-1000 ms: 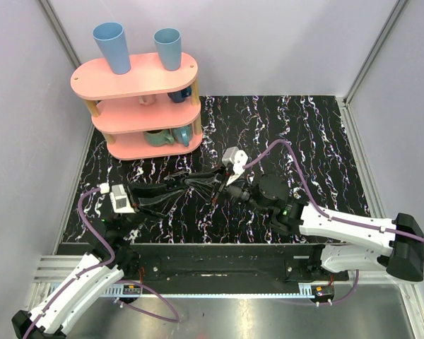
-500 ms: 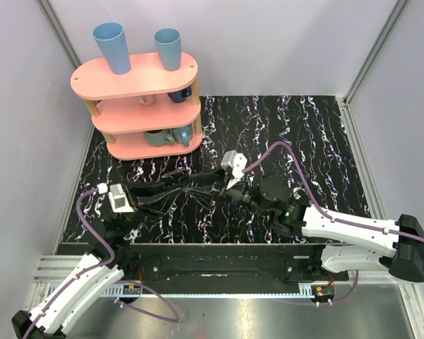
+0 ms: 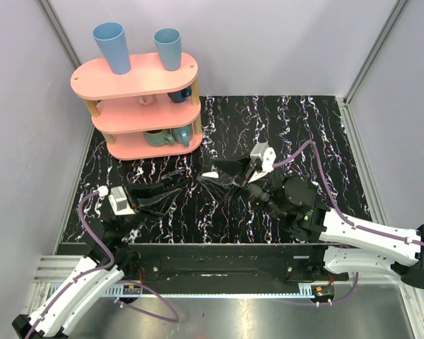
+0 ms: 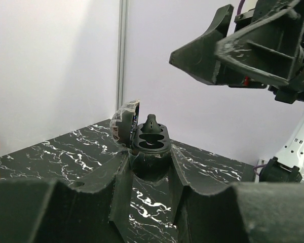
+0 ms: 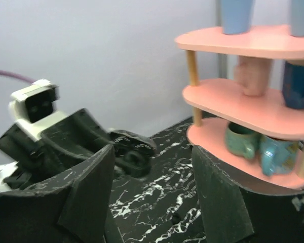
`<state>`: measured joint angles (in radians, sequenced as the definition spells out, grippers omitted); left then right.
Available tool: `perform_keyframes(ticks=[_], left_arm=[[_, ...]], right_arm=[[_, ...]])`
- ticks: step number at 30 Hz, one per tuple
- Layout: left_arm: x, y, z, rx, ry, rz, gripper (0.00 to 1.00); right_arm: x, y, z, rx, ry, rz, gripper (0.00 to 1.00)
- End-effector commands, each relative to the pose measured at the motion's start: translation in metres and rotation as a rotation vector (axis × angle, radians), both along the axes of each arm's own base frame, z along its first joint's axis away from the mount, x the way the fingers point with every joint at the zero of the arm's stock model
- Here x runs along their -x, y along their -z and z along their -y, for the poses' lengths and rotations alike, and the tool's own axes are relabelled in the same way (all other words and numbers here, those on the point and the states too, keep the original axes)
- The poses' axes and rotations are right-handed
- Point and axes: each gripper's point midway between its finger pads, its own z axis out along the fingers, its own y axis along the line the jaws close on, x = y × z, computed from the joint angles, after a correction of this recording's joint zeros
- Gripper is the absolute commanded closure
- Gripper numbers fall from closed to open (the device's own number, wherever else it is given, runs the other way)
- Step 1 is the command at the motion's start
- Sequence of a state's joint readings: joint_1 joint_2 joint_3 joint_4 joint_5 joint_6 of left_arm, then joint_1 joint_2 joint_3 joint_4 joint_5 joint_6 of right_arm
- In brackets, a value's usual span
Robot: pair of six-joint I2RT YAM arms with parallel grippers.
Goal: Insert the wireless bluetooth earbuds into the charging case
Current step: Move the left earbud to the center of the board.
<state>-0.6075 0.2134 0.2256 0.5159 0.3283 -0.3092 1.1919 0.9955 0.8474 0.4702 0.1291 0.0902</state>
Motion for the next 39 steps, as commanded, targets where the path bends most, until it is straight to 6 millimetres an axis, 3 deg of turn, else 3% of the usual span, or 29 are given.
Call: perform_keyframes(ticks=[1, 4, 7, 20, 27, 32, 37, 38, 39], left_arm=[[0.010, -0.029, -0.009, 0.012, -0.026, 0.101, 1.00], [0.015, -0.032, -0.011, -0.002, -0.029, 0.135, 1.00], [0.016, -0.034, -0.015, -0.020, -0.052, 0.148, 1.00], [0.022, -0.037, -0.032, -0.067, -0.120, 0.117, 1.00], [0.025, -0.035, -0.039, -0.074, -0.142, 0.101, 1.00], [0.033, -0.039, -0.050, -0.048, -0.173, 0.125, 1.00], [0.034, -0.039, -0.056, -0.051, -0.199, 0.126, 1.00], [0.035, -0.040, -0.057, -0.048, -0.201, 0.129, 1.00], [0.035, -0.041, -0.058, -0.044, -0.202, 0.132, 1.00]], right_arm=[[-0.040, 0.013, 0.029, -0.048, 0.271, -0.172, 0.29], [-0.061, 0.034, 0.047, -0.027, 0.425, -0.274, 0.24], [-0.071, 0.052, 0.051, 0.009, 0.460, -0.347, 0.21], [-0.082, 0.157, 0.052, 0.092, 0.366, -0.681, 0.25], [-0.078, 0.204, 0.015, 0.215, 0.243, -0.800, 0.28], [-0.081, 0.216, -0.004, 0.191, 0.192, -0.835, 0.27], [-0.081, 0.217, -0.024, 0.171, 0.121, -0.848, 0.16], [-0.083, 0.211, -0.027, 0.135, 0.108, -0.868, 0.00], [-0.081, 0.215, -0.032, 0.128, 0.076, -0.912, 0.00]])
